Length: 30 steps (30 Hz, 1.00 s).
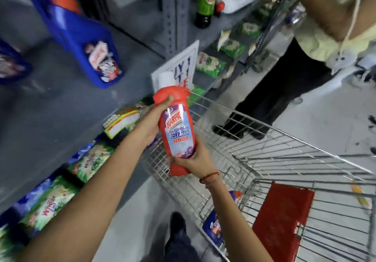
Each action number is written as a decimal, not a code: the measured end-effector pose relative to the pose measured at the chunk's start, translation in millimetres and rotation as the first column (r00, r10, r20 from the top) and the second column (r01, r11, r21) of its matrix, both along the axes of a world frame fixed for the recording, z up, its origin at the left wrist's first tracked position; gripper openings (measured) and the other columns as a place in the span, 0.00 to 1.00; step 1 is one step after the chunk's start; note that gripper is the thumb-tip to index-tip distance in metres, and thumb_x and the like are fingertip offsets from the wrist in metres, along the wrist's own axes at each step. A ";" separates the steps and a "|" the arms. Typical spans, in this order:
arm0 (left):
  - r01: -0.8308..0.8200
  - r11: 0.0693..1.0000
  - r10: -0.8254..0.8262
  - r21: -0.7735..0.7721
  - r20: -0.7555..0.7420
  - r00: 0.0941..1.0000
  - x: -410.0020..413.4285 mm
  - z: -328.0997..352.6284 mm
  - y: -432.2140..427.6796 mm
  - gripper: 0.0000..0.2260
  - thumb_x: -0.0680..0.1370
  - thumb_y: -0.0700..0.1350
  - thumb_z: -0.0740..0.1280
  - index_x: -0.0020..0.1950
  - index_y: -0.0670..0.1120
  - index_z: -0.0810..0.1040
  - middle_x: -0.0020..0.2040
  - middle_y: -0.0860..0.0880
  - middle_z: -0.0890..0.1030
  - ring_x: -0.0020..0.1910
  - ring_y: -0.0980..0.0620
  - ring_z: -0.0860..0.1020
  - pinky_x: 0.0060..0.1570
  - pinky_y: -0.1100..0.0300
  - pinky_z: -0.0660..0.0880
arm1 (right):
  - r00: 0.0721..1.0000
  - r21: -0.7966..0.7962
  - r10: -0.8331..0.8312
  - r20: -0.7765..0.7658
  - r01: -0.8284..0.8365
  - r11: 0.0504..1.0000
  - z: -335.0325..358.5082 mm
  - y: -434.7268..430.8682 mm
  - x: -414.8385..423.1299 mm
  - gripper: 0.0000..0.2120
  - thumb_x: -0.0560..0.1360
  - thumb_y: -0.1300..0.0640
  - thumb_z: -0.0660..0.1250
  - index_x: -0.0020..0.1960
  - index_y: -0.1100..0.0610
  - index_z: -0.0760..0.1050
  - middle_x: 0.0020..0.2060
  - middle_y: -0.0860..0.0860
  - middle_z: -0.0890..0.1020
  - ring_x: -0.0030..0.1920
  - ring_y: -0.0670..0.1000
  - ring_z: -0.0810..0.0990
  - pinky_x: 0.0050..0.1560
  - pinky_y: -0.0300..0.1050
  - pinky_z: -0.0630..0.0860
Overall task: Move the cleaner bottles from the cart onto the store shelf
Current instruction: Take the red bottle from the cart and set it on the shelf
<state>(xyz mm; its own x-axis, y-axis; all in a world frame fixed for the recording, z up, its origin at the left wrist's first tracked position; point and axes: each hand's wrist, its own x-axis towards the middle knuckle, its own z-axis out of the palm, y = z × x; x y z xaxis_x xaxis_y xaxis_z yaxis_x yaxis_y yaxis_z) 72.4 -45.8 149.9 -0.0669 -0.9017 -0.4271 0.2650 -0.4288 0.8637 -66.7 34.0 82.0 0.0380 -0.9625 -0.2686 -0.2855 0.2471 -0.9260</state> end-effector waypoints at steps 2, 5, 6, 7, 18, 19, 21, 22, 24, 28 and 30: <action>-0.108 0.993 0.109 -0.040 0.020 0.994 27.7 24.3 12.8 0.07 0.73 0.49 0.69 0.42 0.45 0.81 0.31 0.52 0.85 0.30 0.56 0.82 0.38 0.61 0.79 | 0.999 -0.038 0.042 0.022 -0.041 0.998 11.8 0.0 26.0 0.34 0.54 0.54 0.79 0.56 0.53 0.69 0.52 0.53 0.82 0.50 0.50 0.82 0.55 0.55 0.79; -0.240 0.964 0.242 -0.113 0.007 0.970 76.7 51.5 39.2 0.07 0.73 0.47 0.69 0.39 0.45 0.80 0.28 0.52 0.84 0.28 0.57 0.81 0.37 0.62 0.79 | 0.988 -0.099 0.142 0.058 -0.135 0.986 31.7 5.0 71.7 0.34 0.52 0.55 0.80 0.55 0.53 0.71 0.50 0.52 0.82 0.48 0.45 0.82 0.55 0.49 0.79; -0.275 0.951 0.277 -0.143 -0.005 0.961 94.5 59.3 50.5 0.07 0.73 0.46 0.68 0.39 0.44 0.80 0.28 0.52 0.84 0.28 0.57 0.81 0.36 0.64 0.79 | 0.981 -0.122 0.180 0.066 -0.171 0.978 38.6 8.1 88.2 0.33 0.53 0.56 0.80 0.54 0.48 0.71 0.49 0.50 0.82 0.47 0.41 0.81 0.54 0.44 0.79; -0.306 0.938 0.307 -0.163 -0.018 0.951 109.5 66.3 61.4 0.07 0.73 0.46 0.69 0.39 0.44 0.81 0.29 0.52 0.84 0.29 0.57 0.81 0.36 0.64 0.80 | 0.976 -0.142 0.210 0.063 -0.199 0.970 44.0 11.1 102.5 0.32 0.52 0.55 0.81 0.52 0.45 0.70 0.49 0.48 0.81 0.46 0.41 0.81 0.54 0.42 0.78; -0.666 0.633 0.703 -0.394 -0.068 0.708 297.1 129.4 242.7 0.07 0.75 0.40 0.66 0.39 0.46 0.81 0.31 0.52 0.85 0.30 0.57 0.82 0.34 0.64 0.79 | 0.723 -0.292 0.687 0.073 -0.644 0.708 100.1 96.1 313.5 0.34 0.49 0.47 0.80 0.51 0.41 0.69 0.50 0.43 0.81 0.52 0.43 0.81 0.59 0.51 0.77; -0.683 0.606 0.727 -0.408 -0.065 0.684 310.9 132.9 260.1 0.05 0.75 0.41 0.66 0.40 0.45 0.81 0.32 0.52 0.85 0.31 0.57 0.82 0.35 0.64 0.79 | 0.692 -0.297 0.719 0.070 -0.673 0.677 102.1 106.3 331.2 0.35 0.50 0.48 0.81 0.53 0.41 0.69 0.51 0.44 0.81 0.53 0.44 0.81 0.59 0.50 0.77; -0.702 0.553 0.776 -0.448 -0.028 0.630 336.0 138.9 293.5 0.06 0.72 0.47 0.70 0.44 0.46 0.81 0.34 0.52 0.86 0.34 0.55 0.82 0.39 0.61 0.78 | 0.634 -0.323 0.771 0.068 -0.717 0.618 109.4 128.7 362.9 0.37 0.53 0.53 0.81 0.58 0.47 0.69 0.54 0.48 0.81 0.54 0.44 0.80 0.58 0.44 0.77; -0.704 0.534 0.797 -0.468 0.001 0.603 348.3 140.9 309.9 0.08 0.70 0.49 0.71 0.45 0.46 0.81 0.36 0.52 0.86 0.35 0.54 0.82 0.41 0.60 0.77 | 0.604 -0.337 0.794 0.068 -0.736 0.588 112.3 140.0 378.2 0.36 0.54 0.55 0.81 0.58 0.51 0.69 0.53 0.48 0.81 0.53 0.41 0.80 0.56 0.40 0.76; -0.726 0.476 0.836 -0.496 0.000 0.548 370.9 144.2 339.8 0.08 0.70 0.48 0.71 0.46 0.46 0.81 0.36 0.52 0.86 0.36 0.55 0.82 0.41 0.61 0.78 | 0.545 -0.355 0.835 0.074 -0.768 0.533 119.0 163.0 406.3 0.35 0.55 0.57 0.81 0.58 0.52 0.68 0.51 0.46 0.81 0.49 0.35 0.79 0.53 0.33 0.76; -0.741 0.412 0.877 -0.530 0.009 0.481 409.0 146.5 389.3 0.08 0.70 0.46 0.69 0.48 0.44 0.80 0.37 0.52 0.86 0.37 0.56 0.83 0.40 0.62 0.79 | 0.459 -0.374 0.887 0.053 -0.814 0.444 120.9 202.5 461.4 0.39 0.53 0.50 0.80 0.60 0.53 0.67 0.56 0.51 0.80 0.56 0.48 0.79 0.59 0.47 0.76; -0.731 0.404 0.884 -0.551 0.027 0.467 426.7 146.1 407.5 0.09 0.70 0.45 0.69 0.49 0.44 0.80 0.39 0.52 0.86 0.39 0.55 0.83 0.43 0.61 0.80 | 0.458 -0.391 0.889 0.006 -0.817 0.423 123.7 216.3 487.0 0.38 0.52 0.50 0.80 0.58 0.55 0.69 0.55 0.54 0.81 0.55 0.52 0.79 0.59 0.51 0.76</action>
